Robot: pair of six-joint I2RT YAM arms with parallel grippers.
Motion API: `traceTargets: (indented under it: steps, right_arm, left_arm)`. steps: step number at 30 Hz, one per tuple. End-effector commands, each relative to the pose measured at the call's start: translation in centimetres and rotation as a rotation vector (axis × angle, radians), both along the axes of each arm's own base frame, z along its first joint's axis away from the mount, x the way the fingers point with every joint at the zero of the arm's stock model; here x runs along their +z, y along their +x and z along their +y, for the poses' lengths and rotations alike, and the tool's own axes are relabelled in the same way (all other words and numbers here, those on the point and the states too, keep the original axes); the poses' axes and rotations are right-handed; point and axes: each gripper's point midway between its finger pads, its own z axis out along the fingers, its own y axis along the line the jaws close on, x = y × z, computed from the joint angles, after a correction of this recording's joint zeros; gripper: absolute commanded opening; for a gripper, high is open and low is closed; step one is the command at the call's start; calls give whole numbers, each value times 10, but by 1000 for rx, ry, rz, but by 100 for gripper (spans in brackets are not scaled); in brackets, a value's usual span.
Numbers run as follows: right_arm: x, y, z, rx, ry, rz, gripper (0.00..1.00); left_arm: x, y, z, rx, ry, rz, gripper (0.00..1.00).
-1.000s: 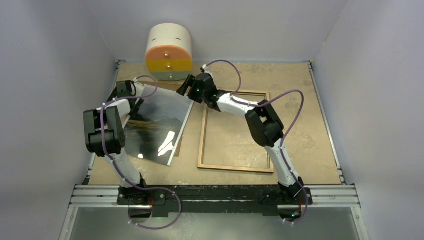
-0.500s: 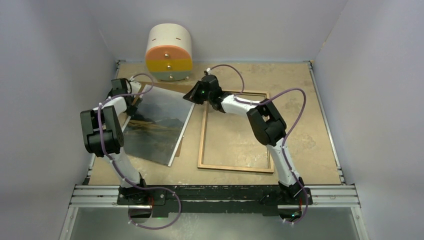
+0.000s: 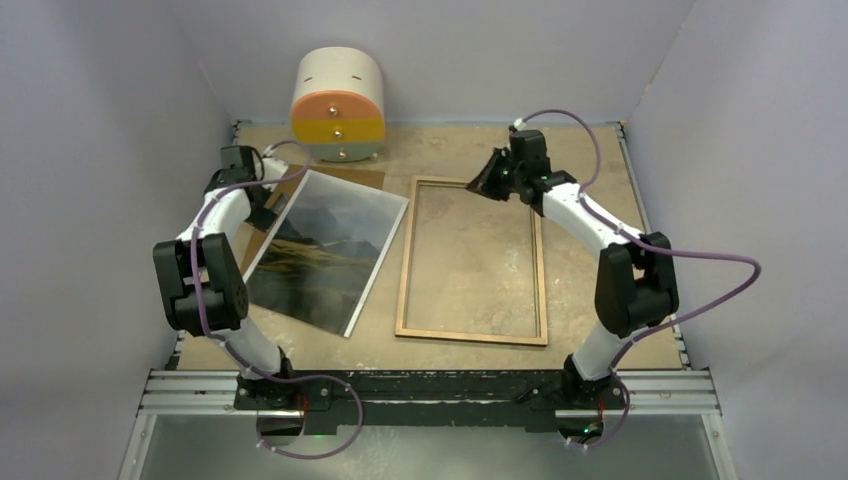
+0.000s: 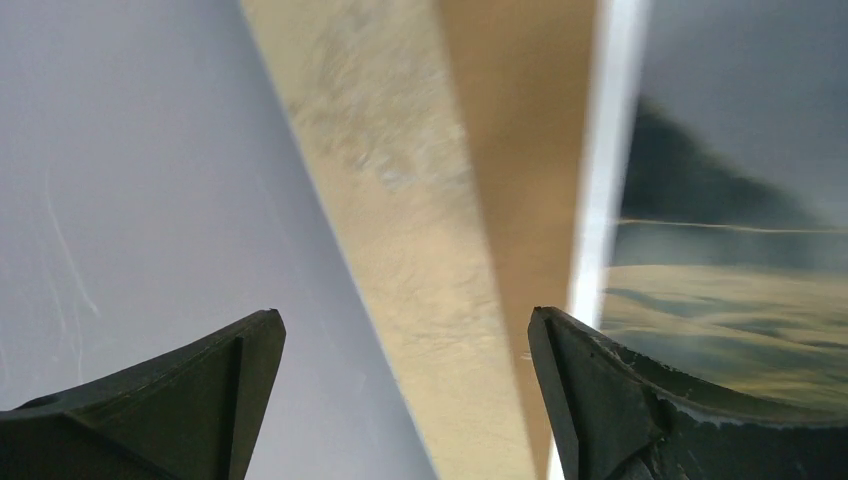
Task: Put the photo into the frame
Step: Pick up the photo frame item at the center of the board, then place the photo frame item at the center of the board.
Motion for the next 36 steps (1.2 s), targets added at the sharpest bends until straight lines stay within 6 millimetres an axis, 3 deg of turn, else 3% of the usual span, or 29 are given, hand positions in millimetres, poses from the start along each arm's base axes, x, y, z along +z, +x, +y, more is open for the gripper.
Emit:
traceTargets:
  steps: [1,4,10,16,19,23,28,31,36]
  right_arm:
    - [-45,-44,-47,44,-239,158,0]
    - [-57,-47,-67,31,-328,199,0]
    - [-71,-27,-74,23,-405,227,2]
    - [-79,-17,-83,-51,-404,260,74]
    - [-72,-22,-83,-73,-378,250,91]
    - [-69,-46,-79,-59,-315,260,99]
    - [-98,-108,-72,-15,-206,376,99]
    - [-103,-136,-61,10,-87,369,99]
    - [-113,-162,-55,8,12,400,99]
  left_arm:
    - [7,-2,-65,-144,-35,9,100]
    - [-2,-1,-106,-216,-52,33,100]
    - [-12,-1,-158,-309,-56,50,100]
    - [-24,1,-185,-372,-33,59,100]
    - [-29,0,-192,-385,-29,62,100]
    - [-33,0,-195,-390,-25,66,100]
    - [-38,1,-199,-394,-35,65,100]
    - [-42,1,-203,-400,-38,68,100]
    - [-47,0,-211,-412,-31,78,100]
